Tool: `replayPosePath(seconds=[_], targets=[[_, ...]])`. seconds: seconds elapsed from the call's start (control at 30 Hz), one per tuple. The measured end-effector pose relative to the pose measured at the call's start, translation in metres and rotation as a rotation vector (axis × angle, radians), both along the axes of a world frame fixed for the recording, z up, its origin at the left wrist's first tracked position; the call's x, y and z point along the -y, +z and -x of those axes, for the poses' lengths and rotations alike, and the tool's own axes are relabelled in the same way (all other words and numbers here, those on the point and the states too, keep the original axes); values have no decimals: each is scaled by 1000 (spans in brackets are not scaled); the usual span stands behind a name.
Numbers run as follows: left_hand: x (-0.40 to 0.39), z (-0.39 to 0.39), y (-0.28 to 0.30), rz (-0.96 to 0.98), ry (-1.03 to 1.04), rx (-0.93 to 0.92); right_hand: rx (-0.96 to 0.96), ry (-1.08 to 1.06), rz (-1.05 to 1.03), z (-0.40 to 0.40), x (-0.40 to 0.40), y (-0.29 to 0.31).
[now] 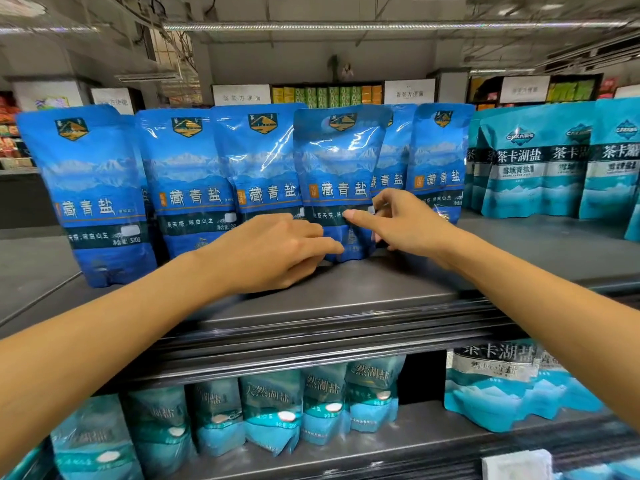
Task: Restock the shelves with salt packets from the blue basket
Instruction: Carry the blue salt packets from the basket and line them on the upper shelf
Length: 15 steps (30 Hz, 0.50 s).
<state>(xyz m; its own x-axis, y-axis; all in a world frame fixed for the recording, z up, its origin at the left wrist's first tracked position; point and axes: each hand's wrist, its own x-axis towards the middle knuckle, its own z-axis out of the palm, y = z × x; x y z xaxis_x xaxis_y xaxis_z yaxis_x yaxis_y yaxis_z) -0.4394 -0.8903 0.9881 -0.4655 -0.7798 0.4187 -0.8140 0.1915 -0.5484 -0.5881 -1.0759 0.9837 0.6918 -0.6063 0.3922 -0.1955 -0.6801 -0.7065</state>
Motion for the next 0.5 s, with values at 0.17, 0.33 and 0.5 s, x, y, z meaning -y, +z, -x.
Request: replayPosePath(seconds=[0.17, 0.33, 0.5], targets=[[-8, 0, 1, -9, 39, -125, -13, -50, 11, 6, -9, 0], [-23, 6, 4, 103, 397, -464, 44, -184, 204, 25, -30, 3], [-44, 17, -2, 216, 300, -1027, 295, -127, 163, 36, -73, -1]])
